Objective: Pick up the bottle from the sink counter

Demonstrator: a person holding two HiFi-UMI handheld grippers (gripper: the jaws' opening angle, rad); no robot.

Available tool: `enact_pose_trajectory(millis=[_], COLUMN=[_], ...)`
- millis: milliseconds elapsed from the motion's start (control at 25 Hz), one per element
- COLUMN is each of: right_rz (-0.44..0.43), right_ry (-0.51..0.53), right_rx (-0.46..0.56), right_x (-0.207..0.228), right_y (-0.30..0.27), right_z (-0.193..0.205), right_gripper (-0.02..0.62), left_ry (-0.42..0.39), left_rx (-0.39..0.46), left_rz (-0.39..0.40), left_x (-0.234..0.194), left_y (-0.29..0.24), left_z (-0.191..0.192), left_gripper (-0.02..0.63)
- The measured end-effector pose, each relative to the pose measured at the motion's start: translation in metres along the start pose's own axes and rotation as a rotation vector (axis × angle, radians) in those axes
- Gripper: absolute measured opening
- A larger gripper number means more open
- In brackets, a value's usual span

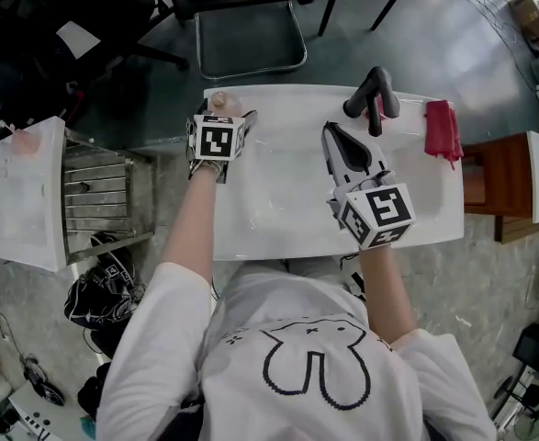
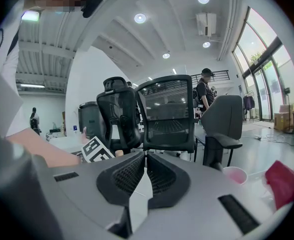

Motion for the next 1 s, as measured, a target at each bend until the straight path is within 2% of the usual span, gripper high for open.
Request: enact_pose_trajectory(millis=[160,200,240,720,1000], right_rz=[0.002,0.002,0.002,-0.005,-0.033], right_ry=[0.002,0.002,0.001,0.004,0.018], right_rx=[-0.006,-0.008,-0.009,-0.019,-0.034], right_x=[0.0,-0.001,-0.001,-0.001,-0.003], right_y=[0.0,0.001,0.001,0.008,0.01], right_z=[0.002,0.003,0.003,0.004,-0.003], right_gripper=[0.037,0.037,0.037,0.037,0.037], left_ry=[0.004,0.004,0.002,-0.015,0.01], left_rx=[0.009,0.012,0.014,0.04,0.076], left_rz=[-0.018,-0.021,-0.019,-0.006,0.012], left_x=[-0.003,-0.004,-0.004,-0.002,0.003], left_y=[0.001,0.002,0.003,0.006,0.025], left_z=[0.0,-0.001,-0.001,-0.002,-0.011], left_gripper=[0.489,0.464,0.405,0.4,0.4])
Point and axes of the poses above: the fingertips, and each gripper's own axes: y backward along the fingers, x to its right, z out of its underside, the point moved 4 cm from there along y, backward along the fingers, and after that the axes turned 12 degrees about -y, right-handed, at the moved point
